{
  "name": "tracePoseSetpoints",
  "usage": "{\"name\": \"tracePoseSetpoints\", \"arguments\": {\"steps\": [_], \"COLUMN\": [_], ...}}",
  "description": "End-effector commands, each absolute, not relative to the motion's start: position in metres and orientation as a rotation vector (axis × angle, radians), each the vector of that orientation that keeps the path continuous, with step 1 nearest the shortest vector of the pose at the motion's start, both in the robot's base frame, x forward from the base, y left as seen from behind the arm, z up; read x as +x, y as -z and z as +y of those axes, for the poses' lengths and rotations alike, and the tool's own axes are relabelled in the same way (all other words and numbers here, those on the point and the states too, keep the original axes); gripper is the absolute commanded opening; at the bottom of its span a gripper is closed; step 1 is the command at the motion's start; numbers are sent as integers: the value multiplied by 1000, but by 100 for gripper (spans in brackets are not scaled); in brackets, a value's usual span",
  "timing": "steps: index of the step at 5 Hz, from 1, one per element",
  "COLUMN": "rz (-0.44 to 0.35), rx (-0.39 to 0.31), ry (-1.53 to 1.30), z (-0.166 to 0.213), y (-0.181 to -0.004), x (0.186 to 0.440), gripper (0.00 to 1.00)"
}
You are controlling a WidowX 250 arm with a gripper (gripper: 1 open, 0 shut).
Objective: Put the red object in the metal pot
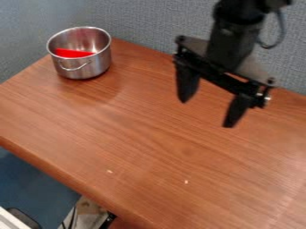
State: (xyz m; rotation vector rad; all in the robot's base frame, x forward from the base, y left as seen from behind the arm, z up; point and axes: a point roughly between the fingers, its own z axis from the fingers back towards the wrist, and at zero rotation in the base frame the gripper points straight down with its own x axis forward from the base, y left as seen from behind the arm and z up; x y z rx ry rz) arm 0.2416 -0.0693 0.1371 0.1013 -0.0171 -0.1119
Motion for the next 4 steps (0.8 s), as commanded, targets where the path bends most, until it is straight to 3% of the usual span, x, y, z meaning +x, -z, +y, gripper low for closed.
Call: {"name": "tracePoseSetpoints", "arguments": {"steps": [1, 3, 4], "rz": [-27, -11, -6], "rx": [69, 43, 57], "ry": [83, 50, 126], "z": [-50, -38, -72], "y": [-143, -154, -136], "x": [245, 247, 246], "gripper": [100, 100, 100]}}
